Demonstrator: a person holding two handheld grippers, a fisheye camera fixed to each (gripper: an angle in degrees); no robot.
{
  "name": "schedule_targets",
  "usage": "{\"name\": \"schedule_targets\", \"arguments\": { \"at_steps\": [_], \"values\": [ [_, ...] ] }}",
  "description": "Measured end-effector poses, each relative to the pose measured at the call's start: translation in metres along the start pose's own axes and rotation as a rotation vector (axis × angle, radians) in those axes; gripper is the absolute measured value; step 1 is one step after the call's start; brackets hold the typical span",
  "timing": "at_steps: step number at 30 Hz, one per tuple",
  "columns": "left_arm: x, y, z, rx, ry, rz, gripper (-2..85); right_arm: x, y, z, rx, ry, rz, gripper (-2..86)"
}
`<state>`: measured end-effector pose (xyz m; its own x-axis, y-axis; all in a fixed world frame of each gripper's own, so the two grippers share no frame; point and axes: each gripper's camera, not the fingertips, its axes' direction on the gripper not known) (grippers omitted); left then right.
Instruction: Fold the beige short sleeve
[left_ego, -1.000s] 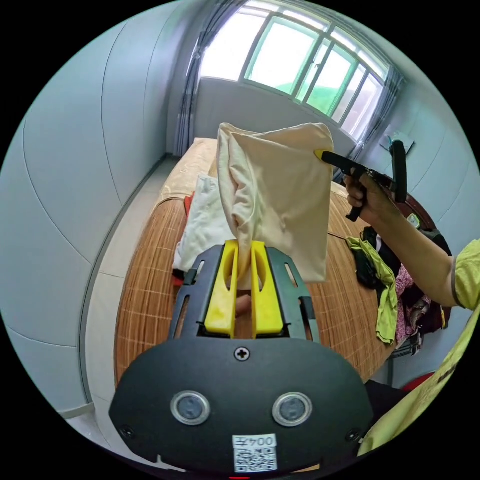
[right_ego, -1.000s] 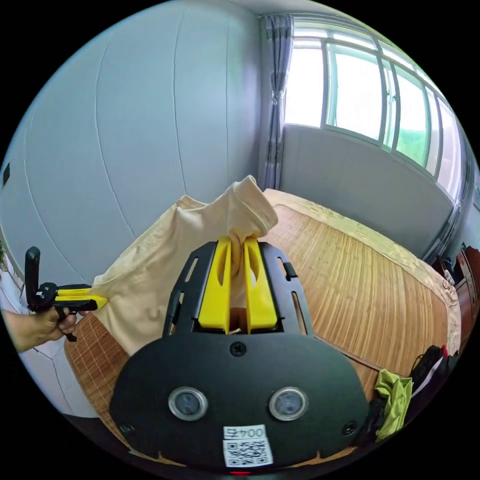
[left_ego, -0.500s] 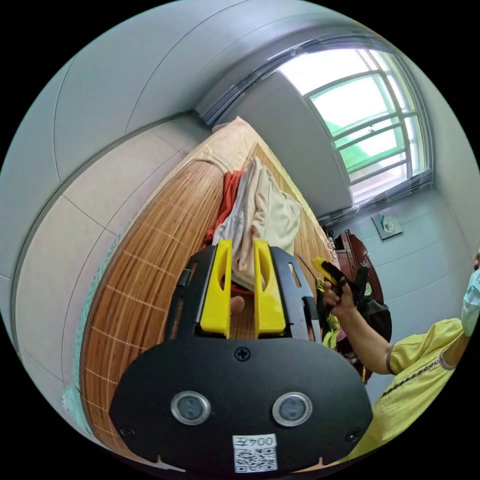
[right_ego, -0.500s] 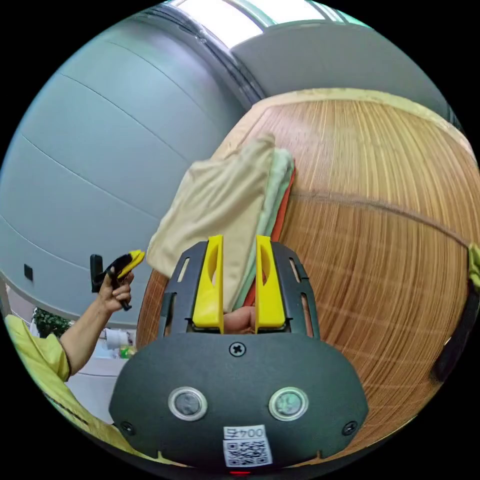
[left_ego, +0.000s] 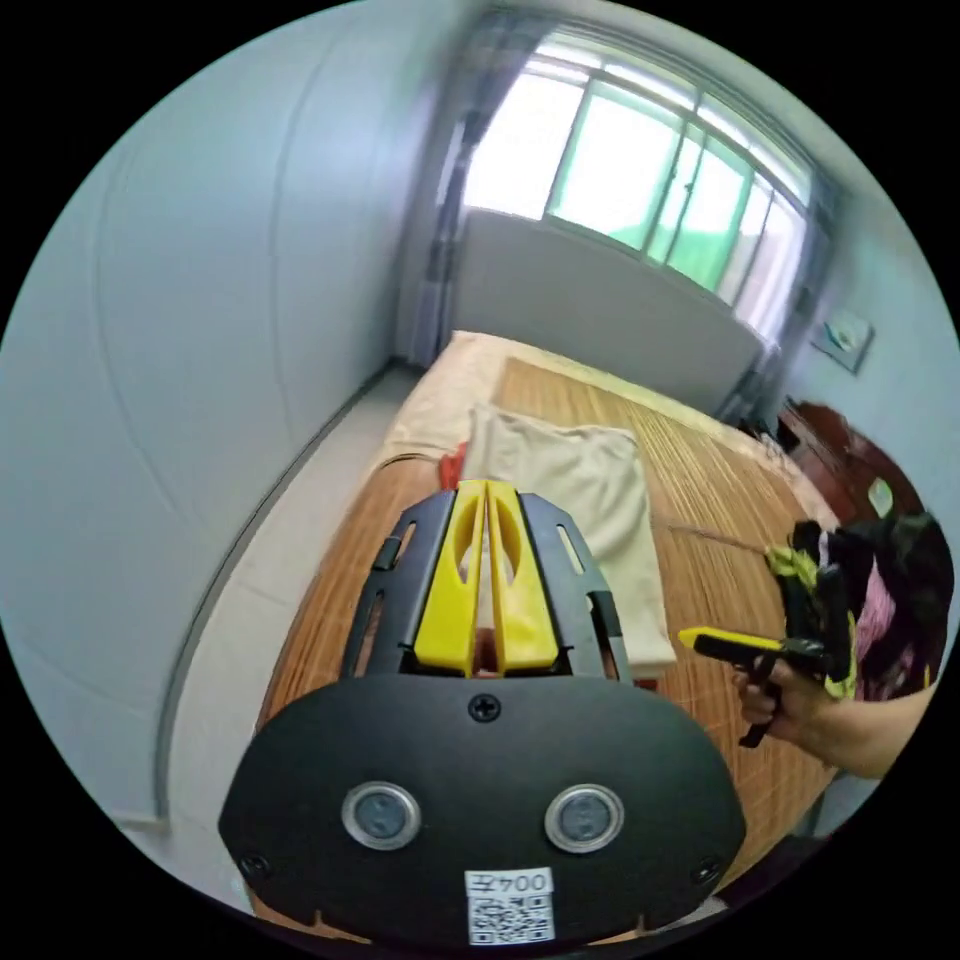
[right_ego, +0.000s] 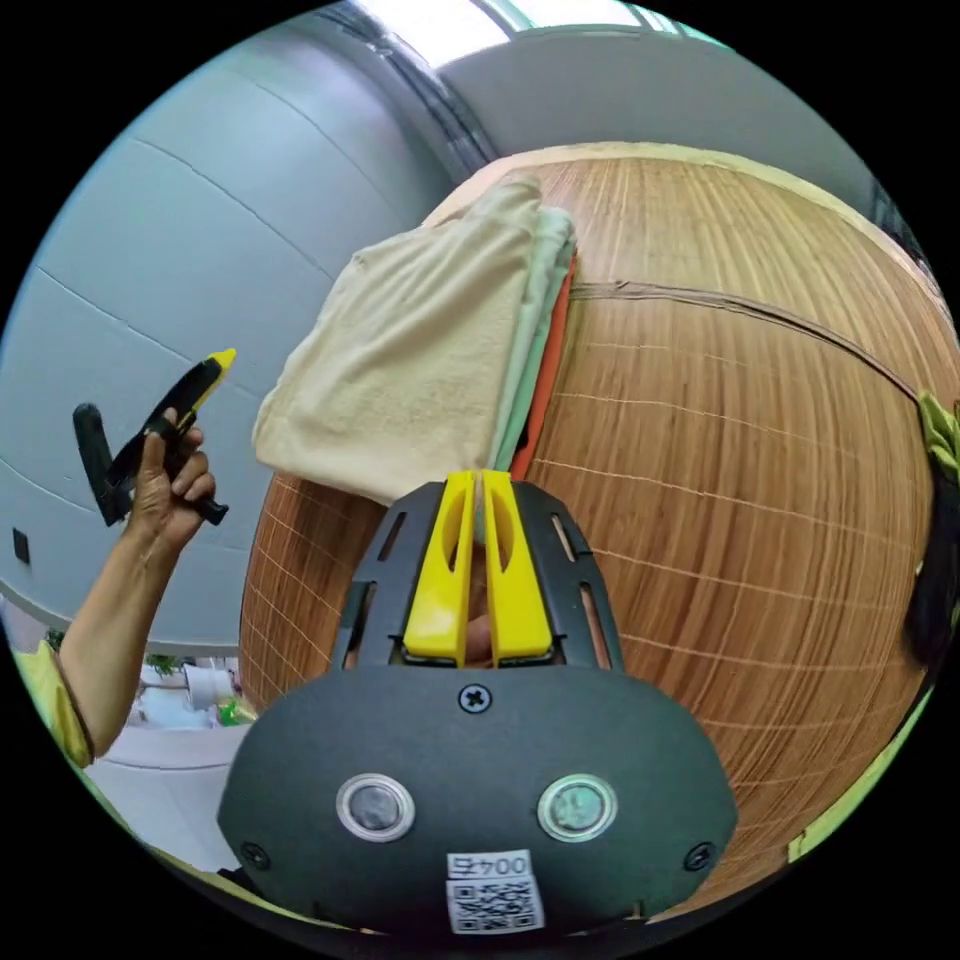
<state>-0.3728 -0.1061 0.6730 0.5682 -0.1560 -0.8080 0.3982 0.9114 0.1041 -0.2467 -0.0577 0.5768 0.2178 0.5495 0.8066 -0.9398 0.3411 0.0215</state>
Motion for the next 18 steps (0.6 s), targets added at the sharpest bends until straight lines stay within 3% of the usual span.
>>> {"name": "schedule_targets", "arguments": {
  "at_steps": [1,2,6,7,9,11,13,15,18],
  "values": [
    [0.003,-0.005,0.048,-0.207,0.003,0.020,0.2,0.007,0.009,-0.011,0.009,0.012,0.035,0.7],
    [0.001,-0.003,0.071,-0.304,-0.003,0.022,0.2,0.018,0.020,-0.020,-0.012,0.025,0.075,0.6],
    [-0.014,-0.011,0.055,-0.159,0.064,-0.160,0.1,0.059,0.066,-0.075,-0.010,0.094,0.167,4.6],
    [-0.004,-0.013,0.027,-0.053,0.095,-0.142,0.1,0.078,0.086,-0.100,0.004,0.133,0.194,5.7],
    [0.014,-0.009,-0.006,-0.023,0.171,-0.088,0.1,0.114,0.119,-0.137,-0.006,0.207,0.263,7.0],
    [0.029,0.007,-0.030,-0.068,0.282,-0.073,0.1,0.169,0.166,-0.179,-0.070,0.330,0.375,8.4],
    [0.040,0.051,-0.046,-0.192,0.496,-0.202,0.2,0.212,0.197,-0.208,-0.116,0.439,0.480,10.4],
    [0.053,0.094,-0.060,-0.261,0.582,-0.319,0.2,0.253,0.219,-0.237,-0.102,0.533,0.578,11.1],
    [0.088,0.162,-0.085,-0.395,0.576,-0.466,0.2,0.320,0.223,-0.263,-0.100,0.504,0.736,13.3]
  ]
}}
